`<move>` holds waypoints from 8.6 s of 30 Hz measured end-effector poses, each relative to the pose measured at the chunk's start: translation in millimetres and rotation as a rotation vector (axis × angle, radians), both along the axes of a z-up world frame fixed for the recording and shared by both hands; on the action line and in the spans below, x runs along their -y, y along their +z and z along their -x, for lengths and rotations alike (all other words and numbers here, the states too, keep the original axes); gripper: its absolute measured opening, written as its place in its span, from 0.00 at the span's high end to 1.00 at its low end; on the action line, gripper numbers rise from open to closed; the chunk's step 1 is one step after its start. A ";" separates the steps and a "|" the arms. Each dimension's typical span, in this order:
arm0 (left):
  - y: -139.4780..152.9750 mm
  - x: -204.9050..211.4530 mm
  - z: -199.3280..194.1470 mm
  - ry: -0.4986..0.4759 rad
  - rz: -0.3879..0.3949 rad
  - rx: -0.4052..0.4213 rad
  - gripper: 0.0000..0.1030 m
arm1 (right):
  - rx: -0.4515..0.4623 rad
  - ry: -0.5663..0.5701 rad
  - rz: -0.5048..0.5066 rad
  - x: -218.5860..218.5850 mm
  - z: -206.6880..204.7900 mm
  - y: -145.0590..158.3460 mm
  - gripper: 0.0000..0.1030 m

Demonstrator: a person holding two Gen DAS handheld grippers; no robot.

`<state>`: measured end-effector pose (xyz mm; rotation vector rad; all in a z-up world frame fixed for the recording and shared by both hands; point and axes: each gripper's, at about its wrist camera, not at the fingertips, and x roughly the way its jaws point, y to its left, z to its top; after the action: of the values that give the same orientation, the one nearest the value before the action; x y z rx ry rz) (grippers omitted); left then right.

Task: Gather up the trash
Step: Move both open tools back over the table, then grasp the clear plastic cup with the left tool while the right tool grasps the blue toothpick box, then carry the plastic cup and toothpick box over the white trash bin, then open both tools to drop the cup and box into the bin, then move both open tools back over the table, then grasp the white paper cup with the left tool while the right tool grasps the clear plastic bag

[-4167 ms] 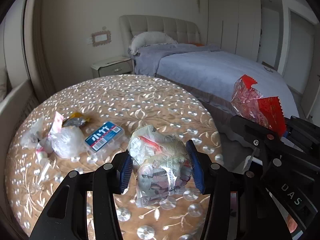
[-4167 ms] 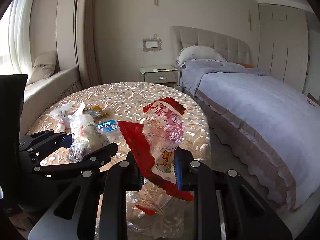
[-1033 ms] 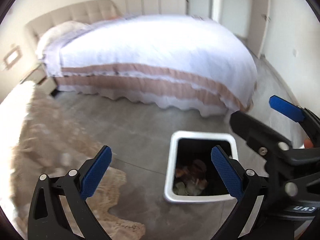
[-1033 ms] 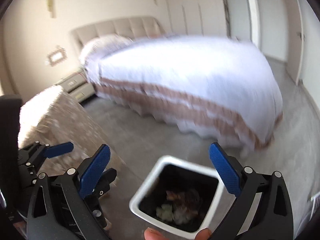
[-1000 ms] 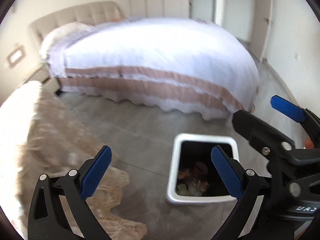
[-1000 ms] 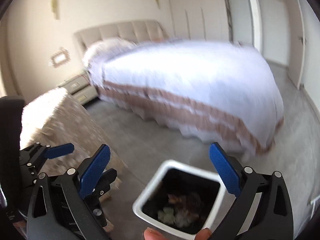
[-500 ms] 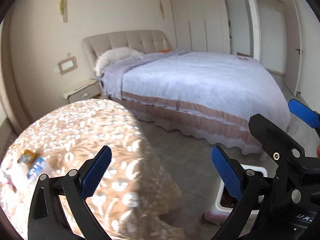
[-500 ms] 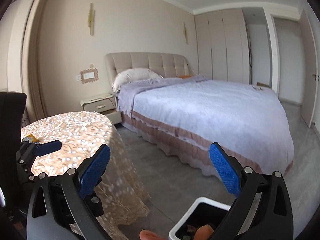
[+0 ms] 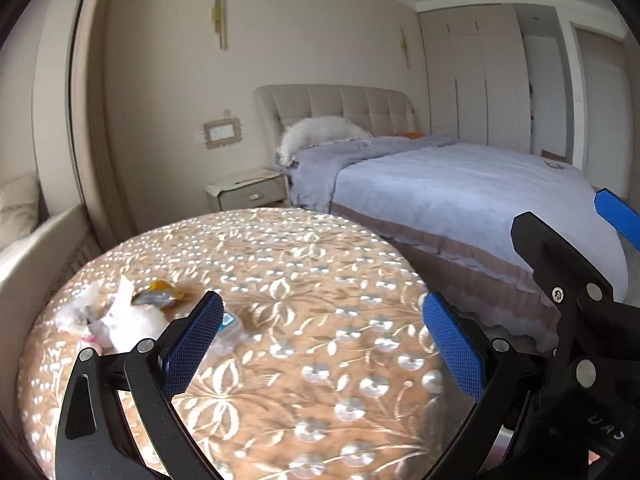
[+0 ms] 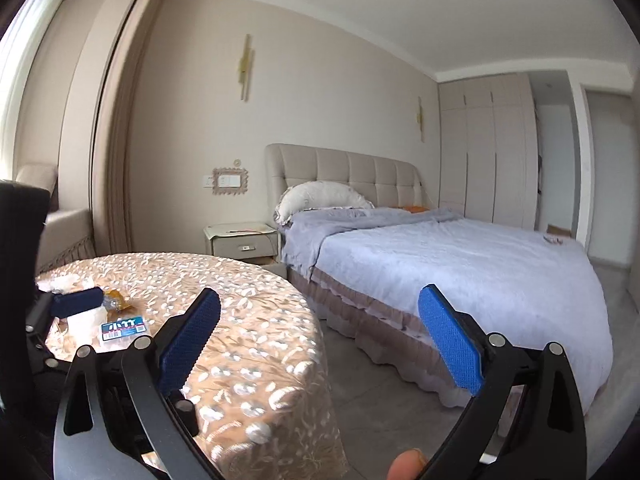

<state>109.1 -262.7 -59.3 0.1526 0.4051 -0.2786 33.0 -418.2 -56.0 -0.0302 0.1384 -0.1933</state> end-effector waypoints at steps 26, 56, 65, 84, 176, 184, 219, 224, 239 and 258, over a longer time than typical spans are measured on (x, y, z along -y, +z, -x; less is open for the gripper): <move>-53.5 -231.5 -54.7 0.224 -0.011 -0.231 0.05 | -0.350 0.490 -0.030 -164.8 -125.5 -20.9 0.04; -87.2 -260.6 -102.8 0.090 -0.046 -0.466 0.76 | -0.742 0.562 0.077 -200.6 -219.5 -84.5 0.05; -77.4 -251.6 -96.3 0.119 -0.065 -0.422 0.77 | -0.736 0.606 0.062 -199.0 -210.2 -81.9 0.14; -24.3 -177.8 -49.6 0.004 -0.022 -0.279 0.76 | -0.487 0.550 0.038 -152.4 -116.8 -14.0 0.14; -276.6 364.7 67.7 -0.923 -0.601 -0.573 0.05 | -0.723 -0.415 -0.498 286.8 41.9 -261.7 0.03; -214.9 333.9 52.3 -0.846 -0.474 -0.486 0.05 | -0.569 -0.371 -0.400 267.8 43.6 -200.1 0.03; -25.0 -23.3 -21.5 -0.090 -0.168 -0.112 0.05 | -0.258 0.289 -0.080 -20.1 -51.9 -15.5 0.03; -21.1 -75.0 -28.0 -0.008 -0.156 -0.113 0.05 | -0.269 0.374 -0.035 -66.4 -64.0 -7.2 0.03; -35.8 -232.7 -66.7 0.156 -0.115 -0.177 0.05 | -0.379 0.589 0.046 -195.8 -127.8 -17.2 0.03; -75.6 -297.9 -160.8 0.158 0.047 -0.400 0.05 | -0.613 0.707 0.158 -266.5 -204.4 -58.7 0.03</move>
<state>269.9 35.2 -134.9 0.0162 0.8026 -0.1614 237.4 -151.7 -114.7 -0.2922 0.7087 0.5217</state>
